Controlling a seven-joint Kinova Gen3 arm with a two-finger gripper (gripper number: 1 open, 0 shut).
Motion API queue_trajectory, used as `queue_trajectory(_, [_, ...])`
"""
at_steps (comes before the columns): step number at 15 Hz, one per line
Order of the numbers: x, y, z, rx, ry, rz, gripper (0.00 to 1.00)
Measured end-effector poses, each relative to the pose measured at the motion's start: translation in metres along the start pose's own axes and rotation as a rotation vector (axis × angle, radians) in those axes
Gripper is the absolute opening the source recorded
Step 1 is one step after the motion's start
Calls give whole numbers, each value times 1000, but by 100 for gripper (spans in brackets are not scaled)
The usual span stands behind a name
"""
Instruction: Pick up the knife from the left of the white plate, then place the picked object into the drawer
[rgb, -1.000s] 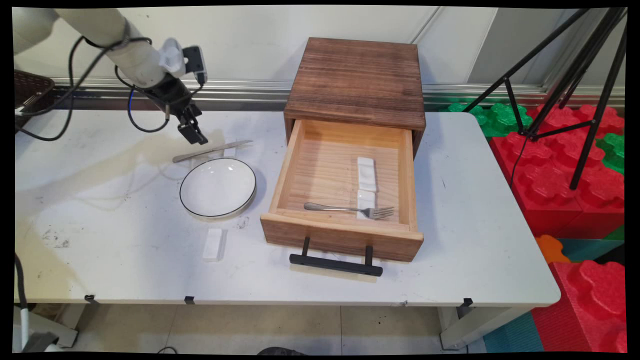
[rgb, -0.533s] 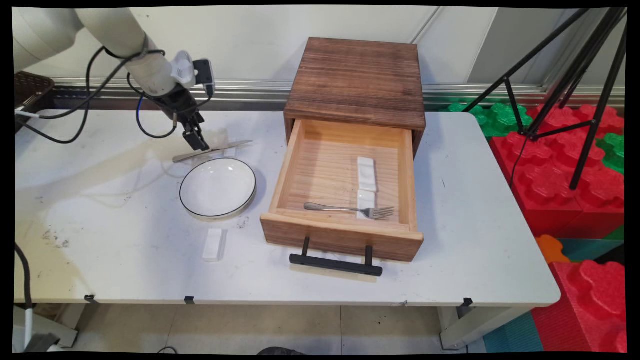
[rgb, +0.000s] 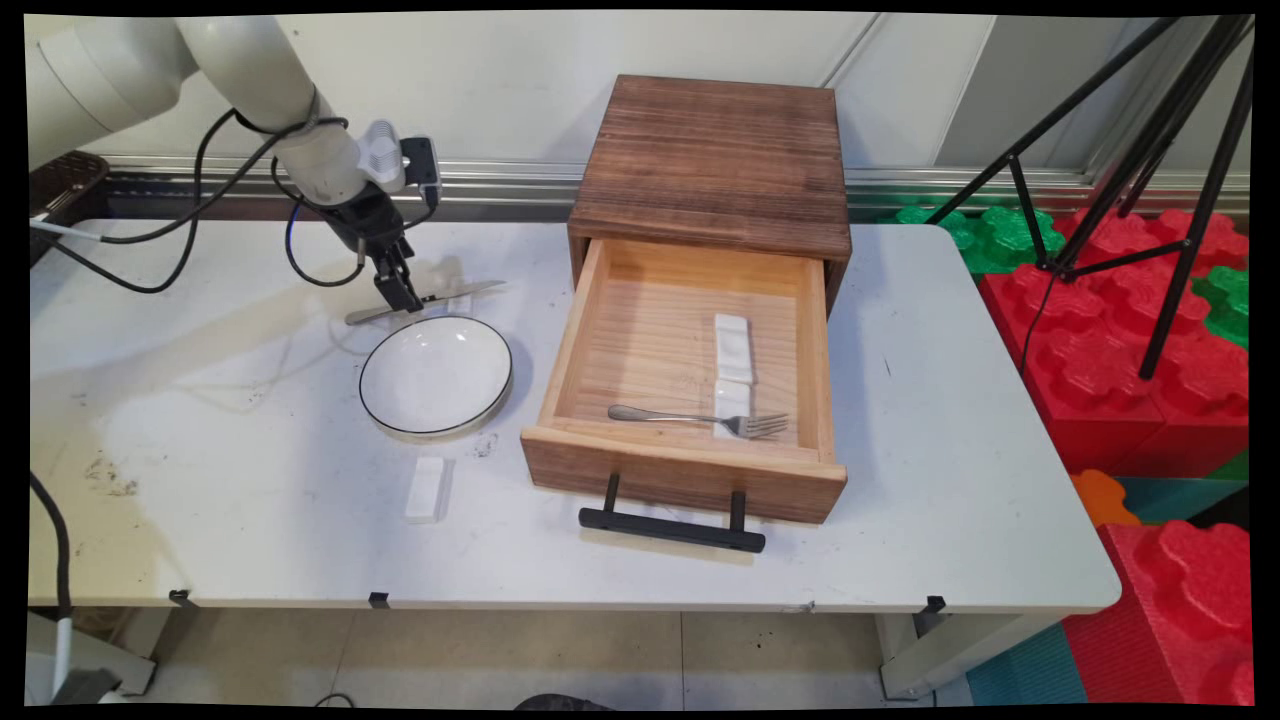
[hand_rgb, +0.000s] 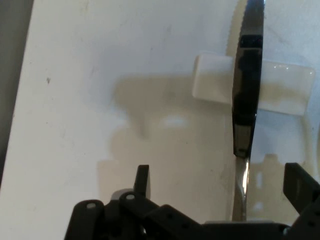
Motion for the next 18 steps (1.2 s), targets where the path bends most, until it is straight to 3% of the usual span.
queue_trajectory(9, [8,3,12,-17,3,6,100])
queue_trajectory(10, [9,4,13,-19,5,6,0])
queue_trajectory(18, [8,8,13,-26,7,2,0])
